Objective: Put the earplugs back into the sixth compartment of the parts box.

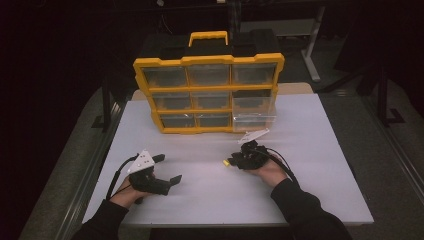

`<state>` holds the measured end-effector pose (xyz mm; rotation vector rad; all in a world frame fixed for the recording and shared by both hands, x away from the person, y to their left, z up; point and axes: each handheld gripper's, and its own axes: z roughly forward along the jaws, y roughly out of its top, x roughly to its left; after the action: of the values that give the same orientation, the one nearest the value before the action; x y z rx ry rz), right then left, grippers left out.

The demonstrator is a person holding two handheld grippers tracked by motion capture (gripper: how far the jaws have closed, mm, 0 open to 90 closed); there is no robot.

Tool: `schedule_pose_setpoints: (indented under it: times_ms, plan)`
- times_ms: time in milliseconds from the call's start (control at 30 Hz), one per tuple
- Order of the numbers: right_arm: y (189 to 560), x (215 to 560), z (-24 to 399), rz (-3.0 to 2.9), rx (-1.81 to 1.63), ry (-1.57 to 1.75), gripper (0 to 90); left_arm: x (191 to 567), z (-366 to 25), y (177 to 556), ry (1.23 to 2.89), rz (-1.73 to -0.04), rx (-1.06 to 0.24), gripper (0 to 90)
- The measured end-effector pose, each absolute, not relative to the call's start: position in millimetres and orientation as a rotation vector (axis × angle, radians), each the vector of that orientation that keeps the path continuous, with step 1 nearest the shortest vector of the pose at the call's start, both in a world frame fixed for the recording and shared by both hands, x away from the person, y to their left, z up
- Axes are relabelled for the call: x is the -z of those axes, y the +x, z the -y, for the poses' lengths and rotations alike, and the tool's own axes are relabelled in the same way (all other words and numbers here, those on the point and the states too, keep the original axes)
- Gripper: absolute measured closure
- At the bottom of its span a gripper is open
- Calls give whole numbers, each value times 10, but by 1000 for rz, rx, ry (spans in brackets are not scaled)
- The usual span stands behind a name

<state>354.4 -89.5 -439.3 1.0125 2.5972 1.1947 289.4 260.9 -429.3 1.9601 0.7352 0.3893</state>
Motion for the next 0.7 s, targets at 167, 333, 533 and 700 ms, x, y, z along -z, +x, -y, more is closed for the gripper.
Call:
schedule_pose_setpoints:
  times_ms: [167, 333, 533, 700]
  plan:
    - [3551, 4418, 891, -2608, -1180, 1019, 714, 4296, -2606, 2893, 1965, -733, -392, 12]
    - [3558, 4447, 883, -2619, -1161, 1015, 716, 4296, -2606, 2892, 1966, -731, -391, 12]
    - [3563, 4472, 880, -2628, -1151, 1027, 745, 4297, -2604, 2891, 1968, -729, -390, 12]
    - [3564, 4484, 876, -2633, -1145, 1019, 756, 4298, -2603, 2892, 1967, -730, -387, 12]
